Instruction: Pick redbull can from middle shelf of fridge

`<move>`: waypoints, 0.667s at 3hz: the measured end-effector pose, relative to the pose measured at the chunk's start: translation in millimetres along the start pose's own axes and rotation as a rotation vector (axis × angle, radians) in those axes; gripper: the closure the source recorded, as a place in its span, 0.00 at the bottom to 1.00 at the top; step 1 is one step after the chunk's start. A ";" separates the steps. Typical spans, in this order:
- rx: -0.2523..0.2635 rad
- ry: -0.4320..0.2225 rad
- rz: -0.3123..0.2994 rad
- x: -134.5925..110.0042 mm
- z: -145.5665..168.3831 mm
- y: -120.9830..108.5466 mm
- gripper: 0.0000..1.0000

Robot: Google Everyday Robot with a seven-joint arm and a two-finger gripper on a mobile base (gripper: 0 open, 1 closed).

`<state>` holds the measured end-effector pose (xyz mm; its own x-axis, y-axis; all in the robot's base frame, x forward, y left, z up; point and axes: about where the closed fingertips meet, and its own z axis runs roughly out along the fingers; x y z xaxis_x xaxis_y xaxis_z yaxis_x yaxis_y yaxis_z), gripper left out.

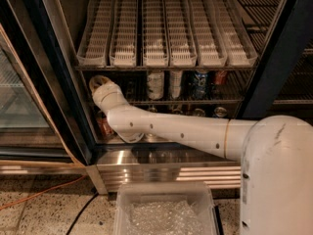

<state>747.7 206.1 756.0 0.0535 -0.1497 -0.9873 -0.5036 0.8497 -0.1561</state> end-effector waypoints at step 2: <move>0.062 -0.029 0.011 -4.5 37.4 -6.4 1.00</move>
Offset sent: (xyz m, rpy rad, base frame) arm 0.0541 0.0220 0.0094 0.0443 -0.0391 -0.0973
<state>782.9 220.3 760.3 0.0741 -0.1263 -0.9892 -0.4497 0.8812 -0.1462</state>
